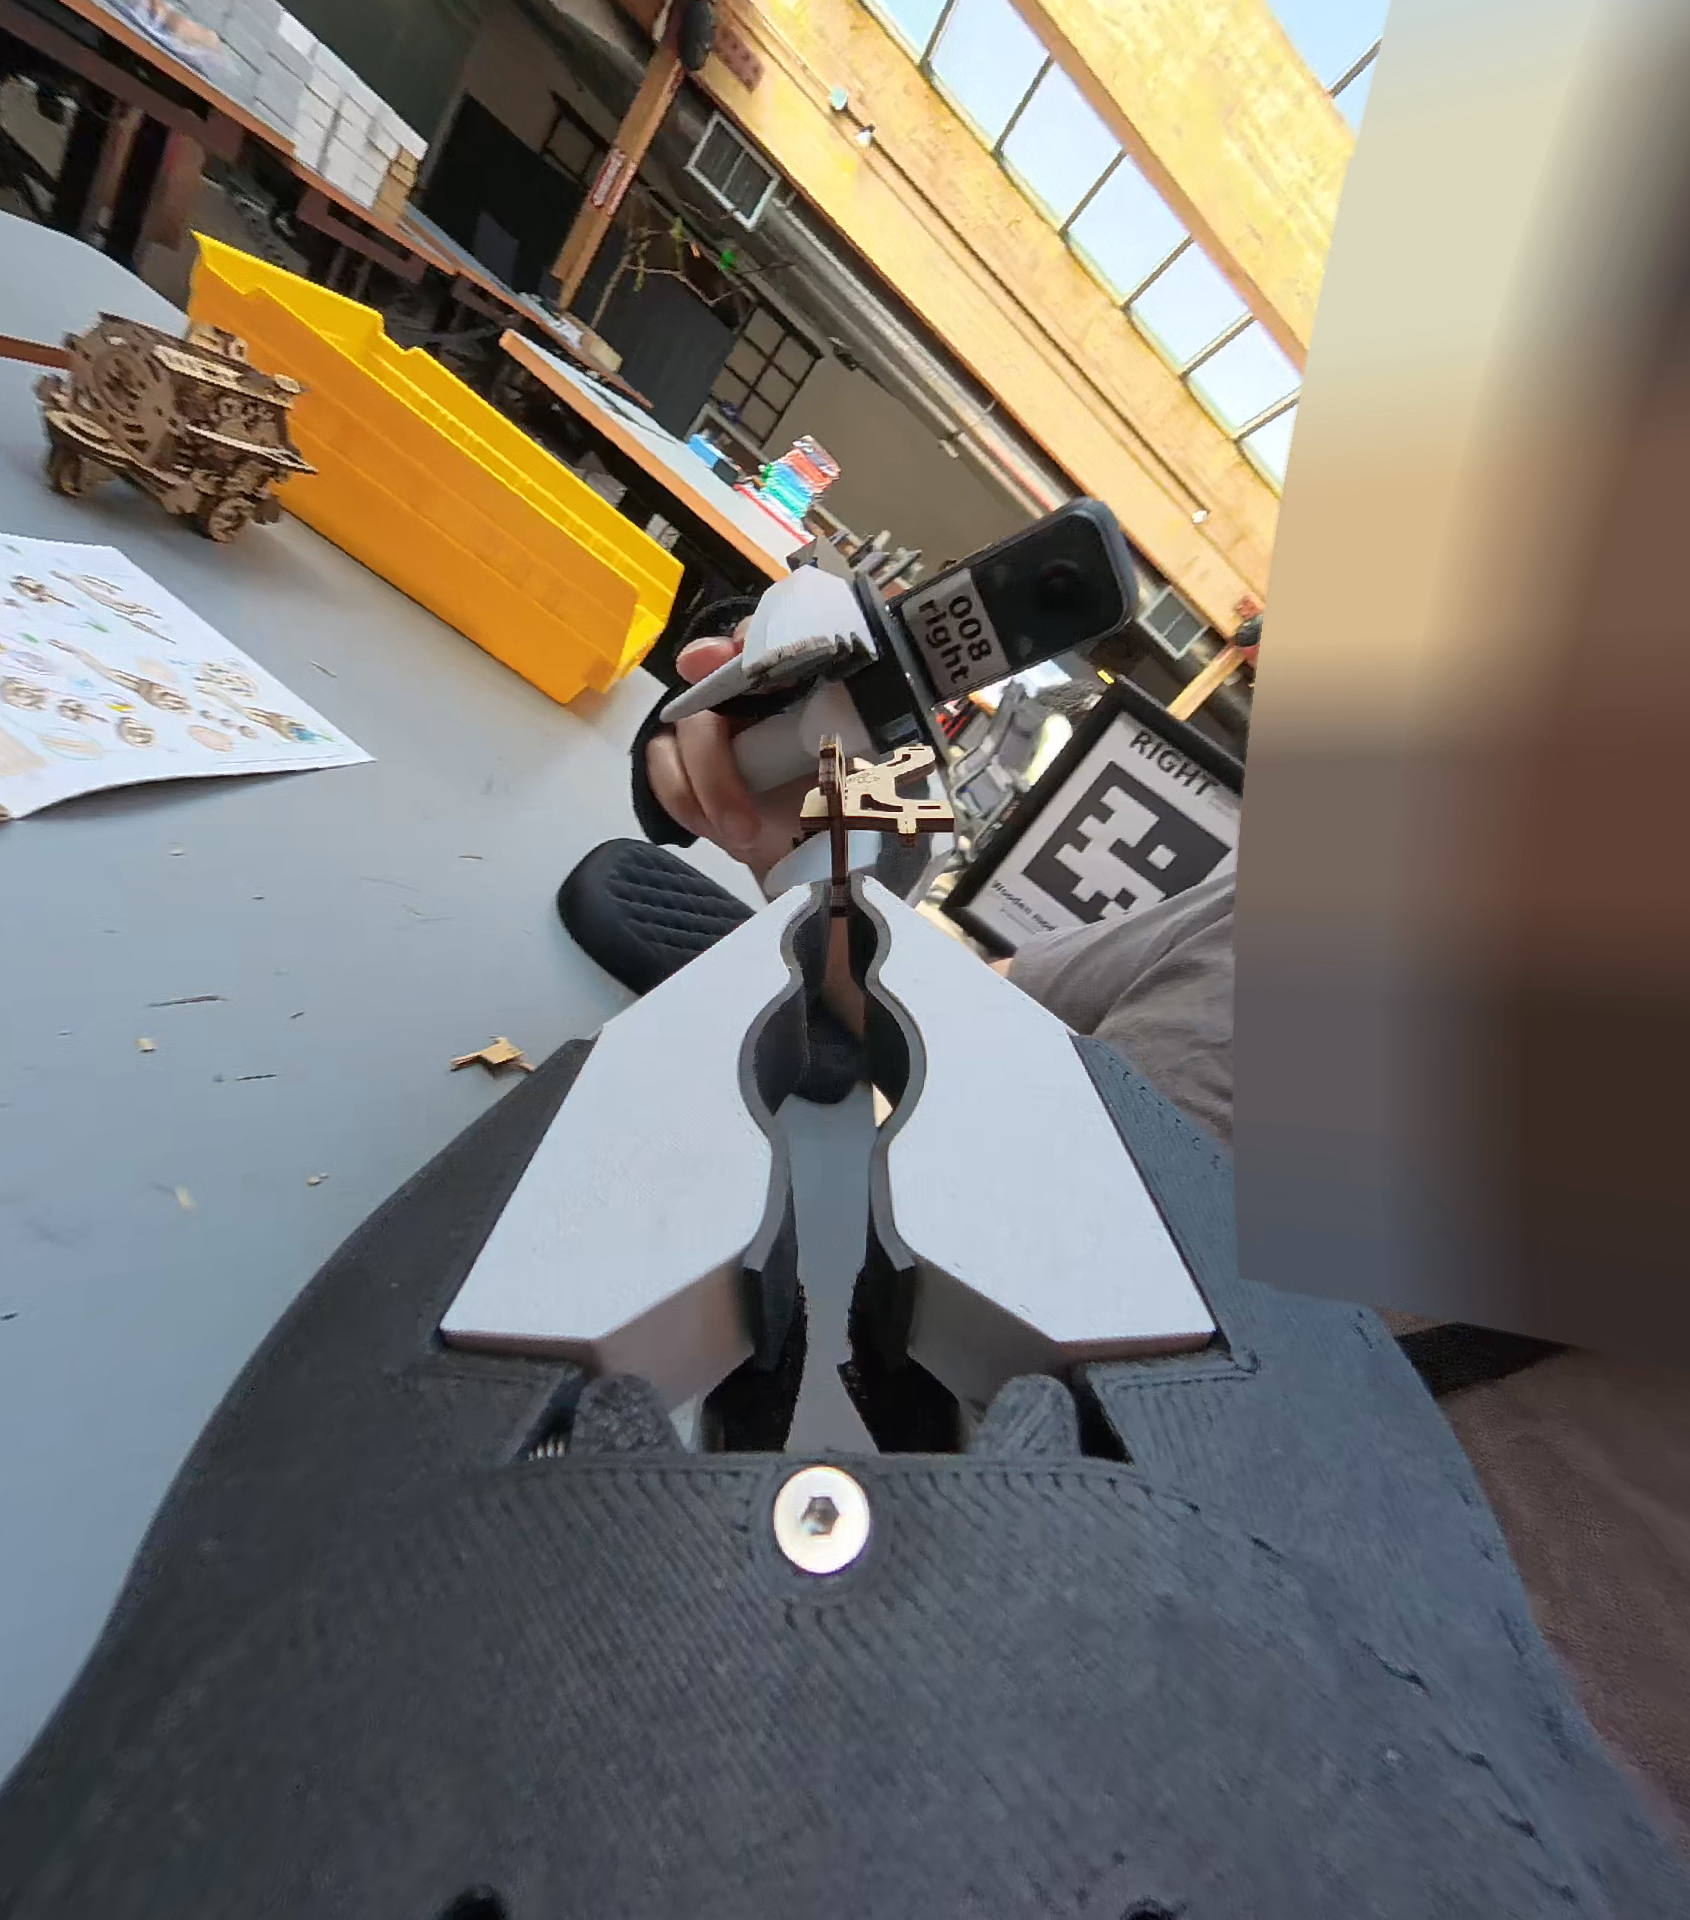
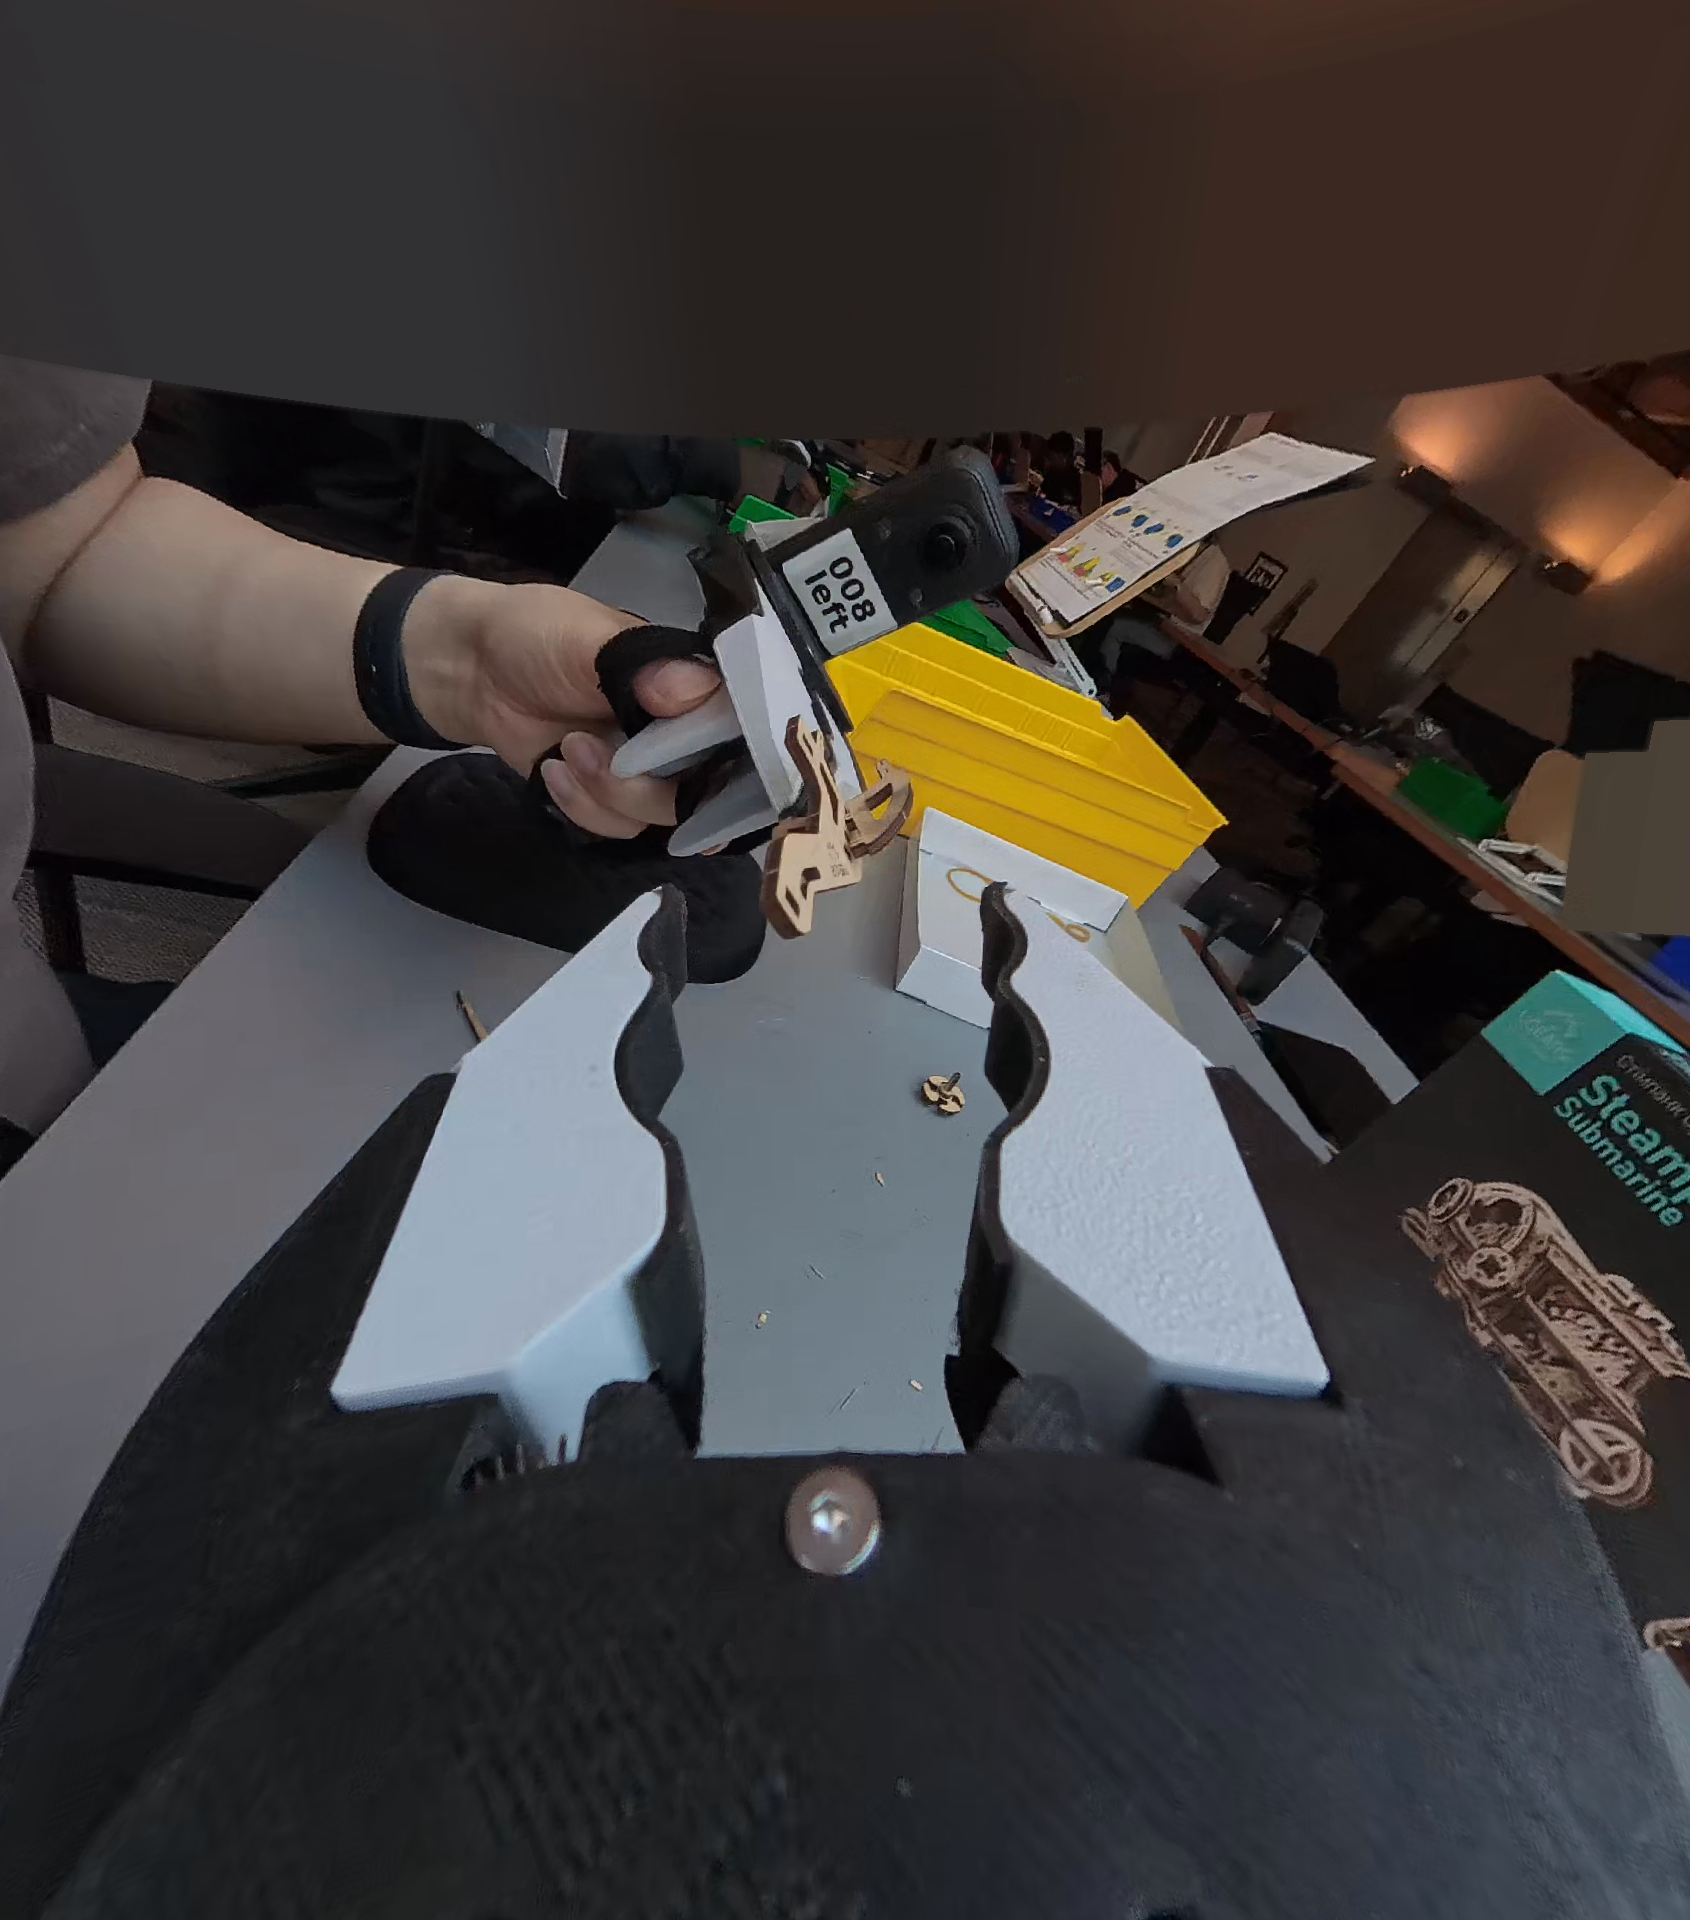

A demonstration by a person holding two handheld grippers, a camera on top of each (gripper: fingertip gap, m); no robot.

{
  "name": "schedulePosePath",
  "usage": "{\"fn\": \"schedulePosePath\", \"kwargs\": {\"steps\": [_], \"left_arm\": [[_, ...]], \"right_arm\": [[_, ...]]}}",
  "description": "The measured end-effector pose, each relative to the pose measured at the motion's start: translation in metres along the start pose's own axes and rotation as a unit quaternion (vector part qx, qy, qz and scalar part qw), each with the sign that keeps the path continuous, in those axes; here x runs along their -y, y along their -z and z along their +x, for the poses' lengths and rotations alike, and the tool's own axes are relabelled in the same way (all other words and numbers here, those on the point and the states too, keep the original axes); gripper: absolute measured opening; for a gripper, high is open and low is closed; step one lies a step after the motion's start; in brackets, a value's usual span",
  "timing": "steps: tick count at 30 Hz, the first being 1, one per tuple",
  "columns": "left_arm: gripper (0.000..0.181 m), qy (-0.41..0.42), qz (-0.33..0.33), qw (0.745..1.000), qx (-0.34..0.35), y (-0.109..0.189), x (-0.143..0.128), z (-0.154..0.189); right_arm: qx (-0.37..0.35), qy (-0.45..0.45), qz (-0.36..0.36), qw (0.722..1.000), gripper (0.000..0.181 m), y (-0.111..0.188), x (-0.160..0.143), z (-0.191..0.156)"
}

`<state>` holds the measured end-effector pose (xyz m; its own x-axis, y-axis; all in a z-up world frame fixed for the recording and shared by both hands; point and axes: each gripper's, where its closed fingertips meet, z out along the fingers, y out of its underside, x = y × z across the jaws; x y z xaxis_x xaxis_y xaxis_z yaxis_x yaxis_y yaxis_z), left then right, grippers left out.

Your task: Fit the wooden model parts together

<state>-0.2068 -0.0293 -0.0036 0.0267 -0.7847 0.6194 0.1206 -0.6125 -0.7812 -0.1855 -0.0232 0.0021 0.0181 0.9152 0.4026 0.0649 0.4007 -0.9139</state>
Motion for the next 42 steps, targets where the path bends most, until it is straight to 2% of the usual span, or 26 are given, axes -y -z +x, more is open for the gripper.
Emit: {"fn": "schedulePosePath", "kwargs": {"steps": [2,4,9,12,15,18,20,23,31,40,42], "left_arm": [[0.000,-0.010,-0.003,1.000,0.025,0.005,0.001,-0.007],[0.000,0.004,0.003,0.999,0.047,0.009,0.004,-0.014],[0.000,0.096,-0.005,0.992,0.077,0.011,-0.005,-0.035],[0.000,0.114,-0.031,0.989,0.091,0.005,-0.016,-0.042],[0.001,0.091,-0.062,0.985,0.135,0.001,-0.025,-0.051],[0.001,0.064,-0.080,0.979,0.177,-0.002,-0.028,-0.060],[0.001,0.057,-0.083,0.978,0.181,-0.006,-0.028,-0.060],[0.001,0.058,-0.076,0.979,0.179,-0.009,-0.026,-0.060],[0.001,0.041,-0.070,0.978,0.191,-0.013,-0.026,-0.061],[0.001,-0.003,-0.075,0.973,0.219,-0.015,-0.027,-0.062],[0.001,-0.006,-0.073,0.973,0.221,-0.015,-0.026,-0.062]], "right_arm": [[0.002,-0.020,-0.001,1.000,0.057,0.001,-0.003,0.003],[-0.008,-0.003,-0.009,1.000,0.054,0.001,-0.003,0.004],[-0.041,0.090,-0.100,0.990,0.060,-0.008,-0.018,0.005],[-0.044,0.136,-0.199,0.970,0.060,-0.014,-0.041,0.007],[-0.032,0.154,-0.294,0.943,0.063,-0.019,-0.062,0.004],[-0.044,0.174,-0.359,0.916,0.065,-0.023,-0.078,0.006],[-0.058,0.172,-0.389,0.903,0.067,-0.024,-0.088,0.012],[-0.069,0.146,-0.409,0.898,0.065,-0.025,-0.098,0.016],[-0.112,0.156,-0.437,0.879,0.051,-0.026,-0.108,0.023],[-0.131,0.144,-0.415,0.889,0.028,-0.025,-0.104,0.026],[-0.134,0.137,-0.410,0.892,0.028,-0.025,-0.103,0.026]]}}
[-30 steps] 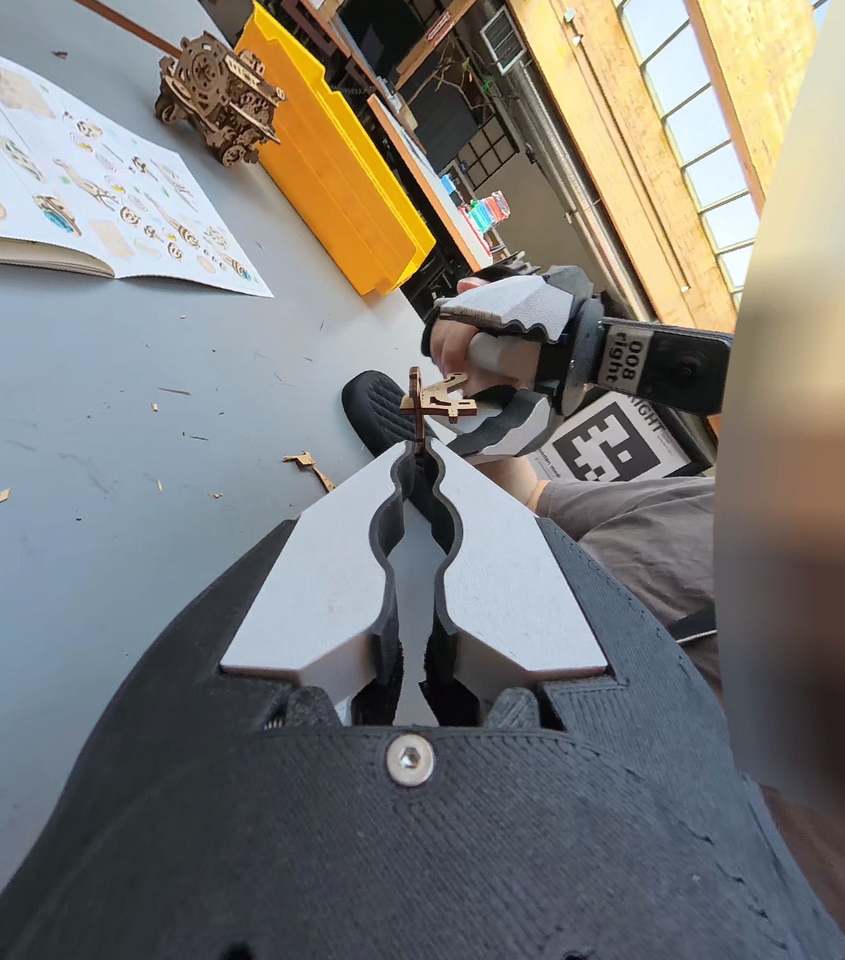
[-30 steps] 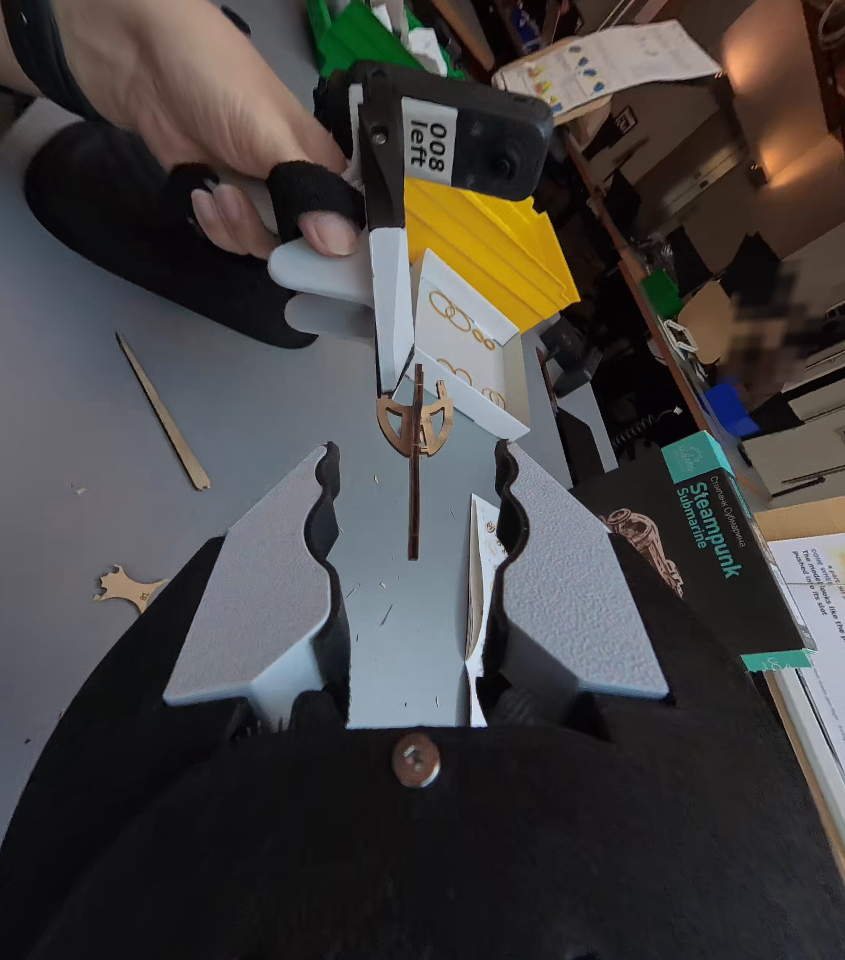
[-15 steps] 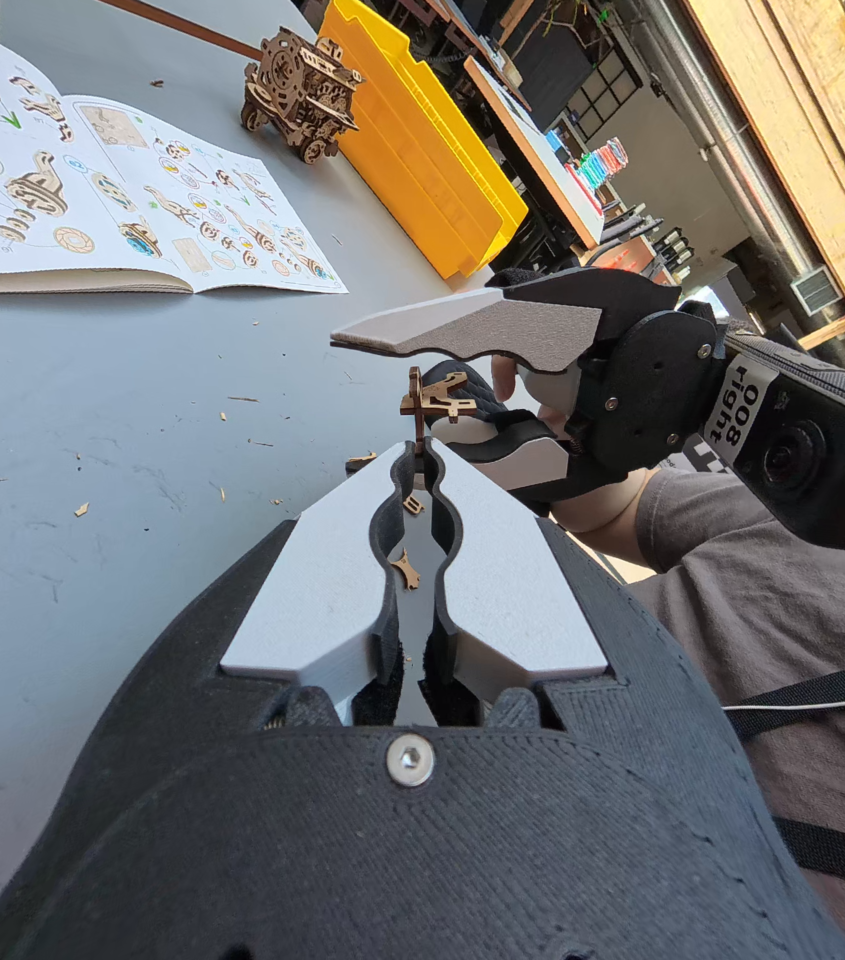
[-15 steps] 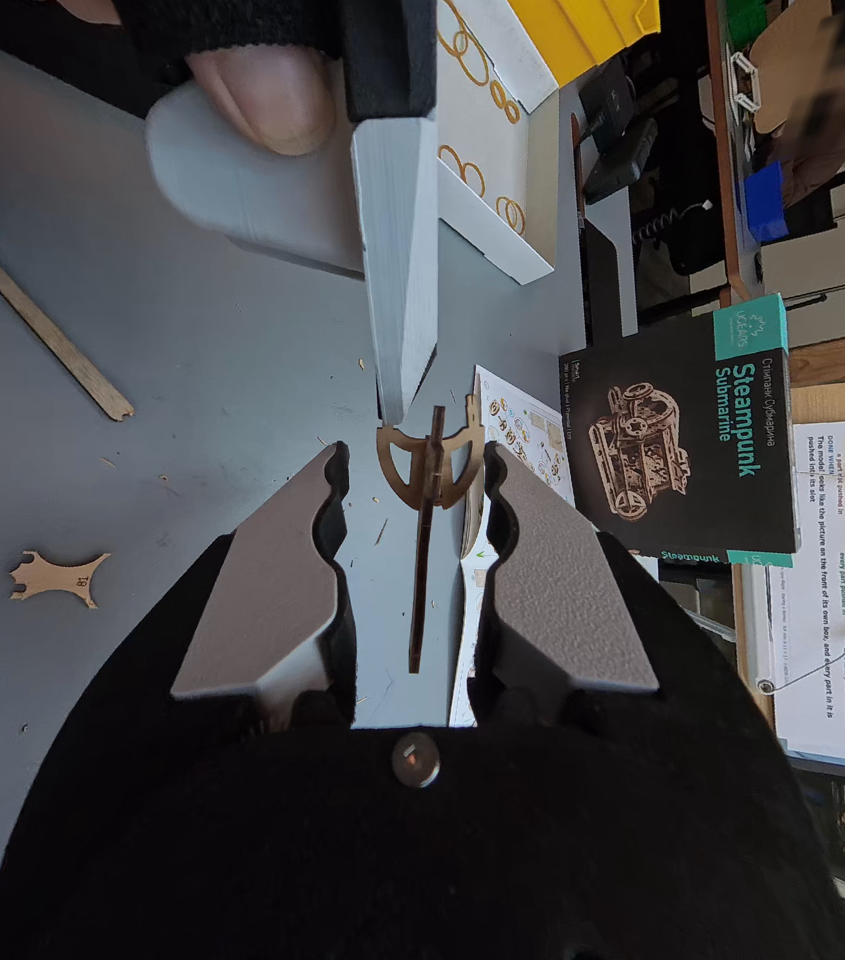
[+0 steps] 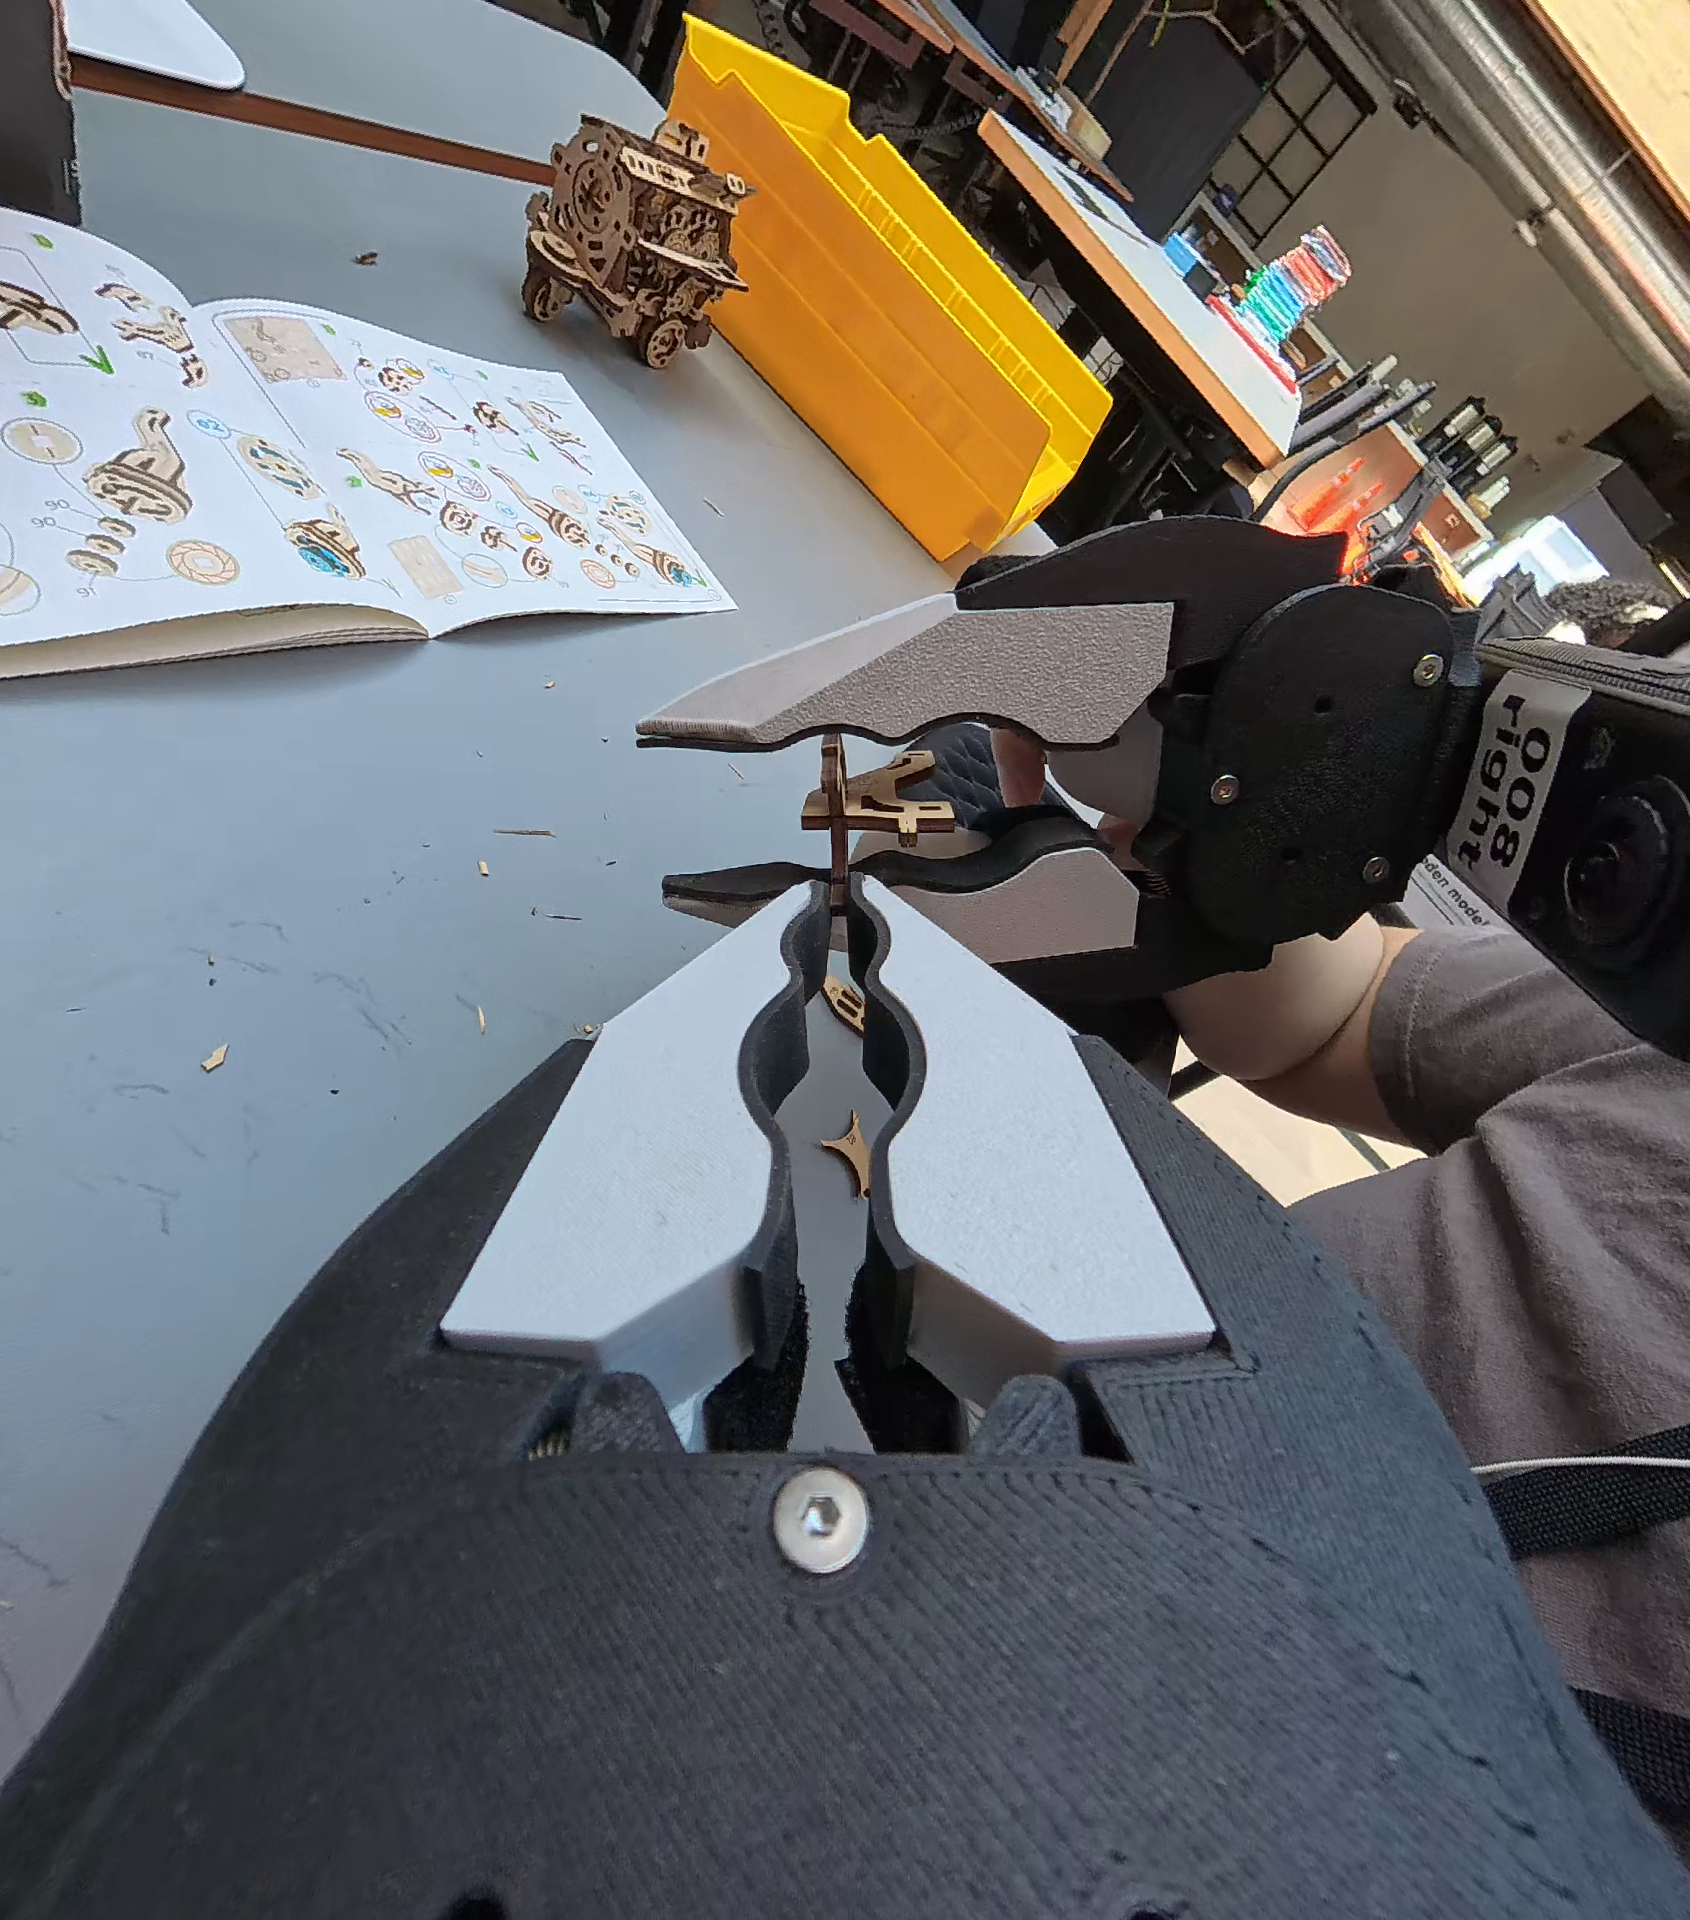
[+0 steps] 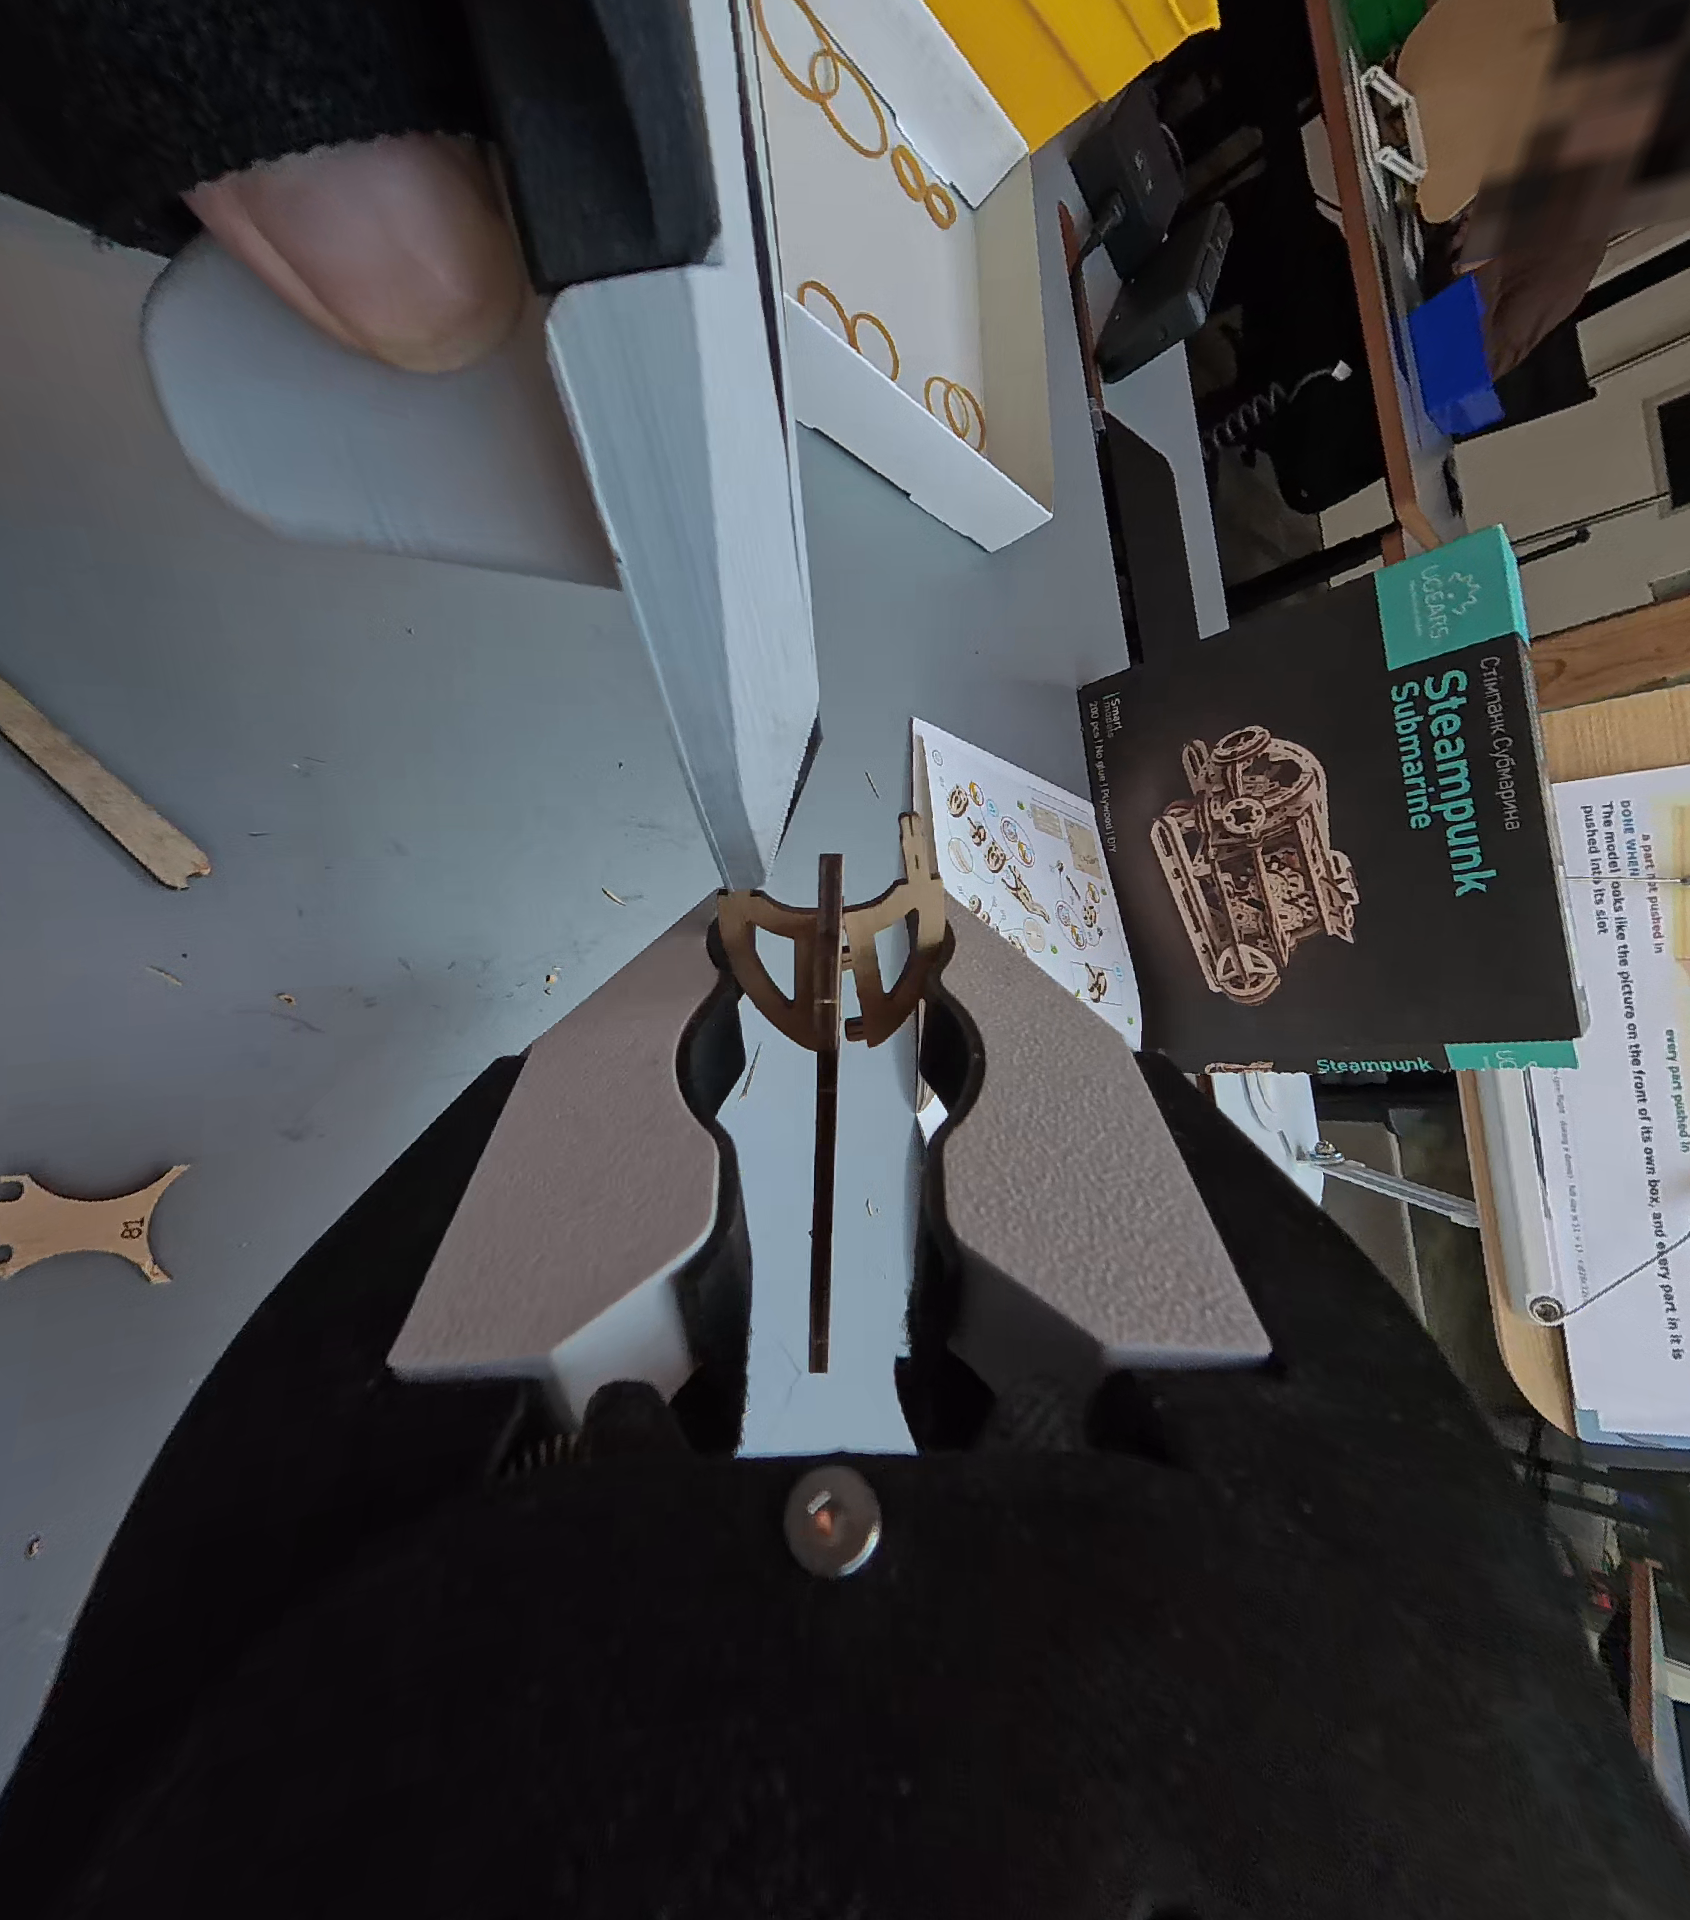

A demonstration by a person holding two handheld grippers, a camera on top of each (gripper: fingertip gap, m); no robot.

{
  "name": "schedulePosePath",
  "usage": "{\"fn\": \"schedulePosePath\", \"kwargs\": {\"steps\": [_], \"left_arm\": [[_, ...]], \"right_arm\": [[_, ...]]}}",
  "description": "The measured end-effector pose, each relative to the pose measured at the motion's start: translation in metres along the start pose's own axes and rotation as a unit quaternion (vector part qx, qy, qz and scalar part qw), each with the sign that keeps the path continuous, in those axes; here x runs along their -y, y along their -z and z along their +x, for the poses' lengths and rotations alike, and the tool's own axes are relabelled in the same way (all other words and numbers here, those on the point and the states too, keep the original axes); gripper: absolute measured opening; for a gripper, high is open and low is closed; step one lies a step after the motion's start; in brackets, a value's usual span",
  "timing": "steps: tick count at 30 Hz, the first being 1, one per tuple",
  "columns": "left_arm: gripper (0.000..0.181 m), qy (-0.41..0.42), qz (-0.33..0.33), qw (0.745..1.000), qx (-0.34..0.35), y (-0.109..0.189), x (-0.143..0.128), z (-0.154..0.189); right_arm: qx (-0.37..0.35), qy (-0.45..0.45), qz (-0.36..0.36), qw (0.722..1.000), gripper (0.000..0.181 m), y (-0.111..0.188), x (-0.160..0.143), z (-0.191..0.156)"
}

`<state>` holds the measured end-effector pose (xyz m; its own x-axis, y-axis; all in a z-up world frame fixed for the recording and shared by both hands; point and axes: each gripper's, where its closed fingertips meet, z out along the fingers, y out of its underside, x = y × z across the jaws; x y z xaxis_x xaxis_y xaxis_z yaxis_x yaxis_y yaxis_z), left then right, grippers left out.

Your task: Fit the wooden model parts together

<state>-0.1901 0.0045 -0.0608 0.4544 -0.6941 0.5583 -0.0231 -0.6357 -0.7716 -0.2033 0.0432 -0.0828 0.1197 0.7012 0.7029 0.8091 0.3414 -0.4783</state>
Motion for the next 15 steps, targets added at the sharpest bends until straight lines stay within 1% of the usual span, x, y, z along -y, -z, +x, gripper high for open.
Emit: {"fn": "schedulePosePath", "kwargs": {"steps": [5,15], "left_arm": [[0.001,0.002,0.010,1.000,-0.003,0.0004,0.0033,0.0016],[0.001,0.003,0.015,1.000,-0.004,-0.0011,0.0051,0.0029]], "right_arm": [[-0.014,-0.009,0.009,1.000,0.028,0.0019,0.0015,0.0041],[-0.020,-0.018,0.004,1.000,0.027,0.0039,-0.0007,0.0065]]}}
